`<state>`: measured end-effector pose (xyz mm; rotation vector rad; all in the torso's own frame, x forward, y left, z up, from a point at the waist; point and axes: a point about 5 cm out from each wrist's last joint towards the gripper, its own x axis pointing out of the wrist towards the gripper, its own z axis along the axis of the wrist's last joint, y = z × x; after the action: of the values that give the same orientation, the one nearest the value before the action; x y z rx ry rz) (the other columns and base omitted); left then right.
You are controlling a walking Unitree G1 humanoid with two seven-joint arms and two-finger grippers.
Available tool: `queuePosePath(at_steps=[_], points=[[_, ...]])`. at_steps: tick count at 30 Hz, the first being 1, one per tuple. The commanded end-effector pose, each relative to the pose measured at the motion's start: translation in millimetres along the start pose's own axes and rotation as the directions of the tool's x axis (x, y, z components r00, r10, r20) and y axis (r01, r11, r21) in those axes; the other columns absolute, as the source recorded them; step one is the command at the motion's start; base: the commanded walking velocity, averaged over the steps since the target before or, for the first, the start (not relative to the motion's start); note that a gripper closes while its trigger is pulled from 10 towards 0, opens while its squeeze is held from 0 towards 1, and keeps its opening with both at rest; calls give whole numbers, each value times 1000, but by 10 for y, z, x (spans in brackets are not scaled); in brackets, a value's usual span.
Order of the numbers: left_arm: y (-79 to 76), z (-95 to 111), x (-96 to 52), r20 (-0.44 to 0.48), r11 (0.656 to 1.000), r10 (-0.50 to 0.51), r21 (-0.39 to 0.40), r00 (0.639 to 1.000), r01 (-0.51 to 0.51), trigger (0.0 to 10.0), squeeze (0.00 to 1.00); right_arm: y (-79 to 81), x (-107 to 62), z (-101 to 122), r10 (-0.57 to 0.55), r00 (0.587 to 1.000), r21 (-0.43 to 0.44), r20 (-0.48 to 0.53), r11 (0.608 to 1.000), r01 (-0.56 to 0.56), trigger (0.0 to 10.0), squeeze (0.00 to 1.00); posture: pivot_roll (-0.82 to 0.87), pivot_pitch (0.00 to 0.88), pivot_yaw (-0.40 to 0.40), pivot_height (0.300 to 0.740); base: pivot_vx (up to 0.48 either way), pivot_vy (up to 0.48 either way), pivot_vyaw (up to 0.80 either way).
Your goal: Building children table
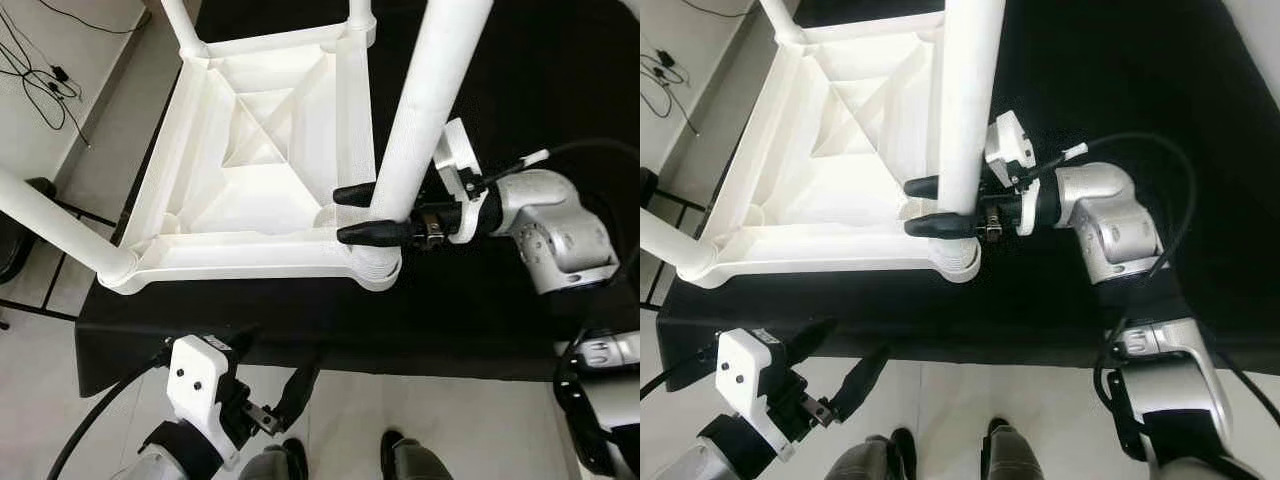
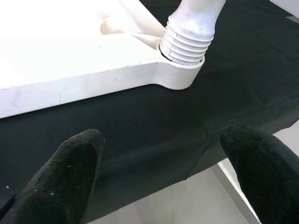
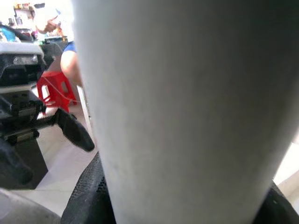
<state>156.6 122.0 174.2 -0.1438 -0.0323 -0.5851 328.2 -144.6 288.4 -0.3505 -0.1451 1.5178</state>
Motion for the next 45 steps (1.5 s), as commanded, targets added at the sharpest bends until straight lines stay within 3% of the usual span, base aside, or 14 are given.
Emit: queuePosePath(at_steps=[1,15,16,24,29,34,38,41,45], points=[[25,-60,-36,-40,1000,7,12,999,-7,10000,0,58,50,-122,59,998,42,-39,998,-57,10000,0,-11,345,121,740,0,0,0],[20,-67,-37,-38,1000,0,16,999,1,10000,0,60,-60,-195,97,983,12,-158,995,-96,10000,0,-14,344,125,740,0,0,0],[19,-69,-35,-38,1000,-3,16,999,3,10000,0,89,-14,-140,144,974,-11,-176,989,-148,10000,0,-16,341,127,740,0,0,0],[13,-74,-31,-37,1000,-5,16,999,6,10000,0,148,104,-107,250,943,-25,-219,965,-262,10000,0,-21,338,129,740,0,0,0],[10,-74,-31,-37,1000,-5,15,999,6,10000,0,153,145,-115,271,934,-26,-232,958,-284,10000,0,-21,337,129,740,0,0,0],[4,-70,-33,-35,1000,-5,14,999,6,10000,0,105,214,-119,270,935,-9,-228,960,-280,10000,0,-19,342,125,740,0,0,0],[-4,-63,-33,-32,1000,-4,12,999,5,10000,0,-16,330,-141,159,964,26,-213,987,-157,10000,0,-21,347,123,740,0,0,0],[-5,-60,-32,-30,1000,-5,11,1000,6,10000,0,-28,360,-168,114,969,37,-219,993,-109,10000,0,-23,349,124,740,0,0,0],[-3,-58,-30,-29,1000,-5,10,1000,5,10000,0,58,355,-179,150,968,28,-199,989,-148,10000,0,-23,350,122,740,0,0,0]])
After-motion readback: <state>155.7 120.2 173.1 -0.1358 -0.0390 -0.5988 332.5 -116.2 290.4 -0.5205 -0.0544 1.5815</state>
